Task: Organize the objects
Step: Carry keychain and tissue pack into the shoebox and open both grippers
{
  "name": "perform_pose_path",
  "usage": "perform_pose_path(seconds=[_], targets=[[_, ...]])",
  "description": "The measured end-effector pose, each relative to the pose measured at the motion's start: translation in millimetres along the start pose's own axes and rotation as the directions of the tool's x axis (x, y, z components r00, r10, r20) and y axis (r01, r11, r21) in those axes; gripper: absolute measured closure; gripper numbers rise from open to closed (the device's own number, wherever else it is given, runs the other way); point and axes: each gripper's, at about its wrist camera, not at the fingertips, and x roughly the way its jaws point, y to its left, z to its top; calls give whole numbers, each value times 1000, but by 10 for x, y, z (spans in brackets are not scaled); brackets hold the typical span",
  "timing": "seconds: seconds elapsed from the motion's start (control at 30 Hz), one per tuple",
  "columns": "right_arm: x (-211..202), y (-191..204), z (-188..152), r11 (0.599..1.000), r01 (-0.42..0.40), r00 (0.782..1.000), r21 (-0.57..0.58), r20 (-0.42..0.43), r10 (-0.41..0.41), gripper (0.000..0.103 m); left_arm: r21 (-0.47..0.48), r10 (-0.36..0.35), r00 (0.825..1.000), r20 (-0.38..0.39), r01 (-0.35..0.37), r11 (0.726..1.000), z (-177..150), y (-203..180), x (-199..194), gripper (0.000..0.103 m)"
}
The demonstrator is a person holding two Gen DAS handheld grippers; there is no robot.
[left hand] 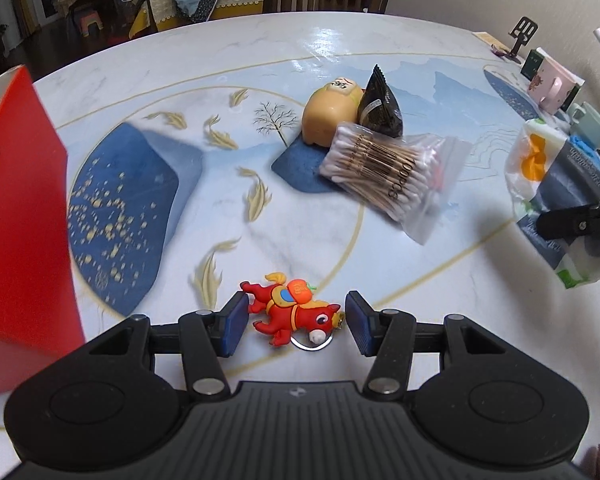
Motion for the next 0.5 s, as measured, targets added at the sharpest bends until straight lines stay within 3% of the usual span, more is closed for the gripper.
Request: perform_pose_path(seconds=[0.5], targets=[[-264, 782, -36, 993, -51, 999, -108, 2, 51, 63, -19, -55, 996, 77, 56, 998, -202, 301, -748, 51]])
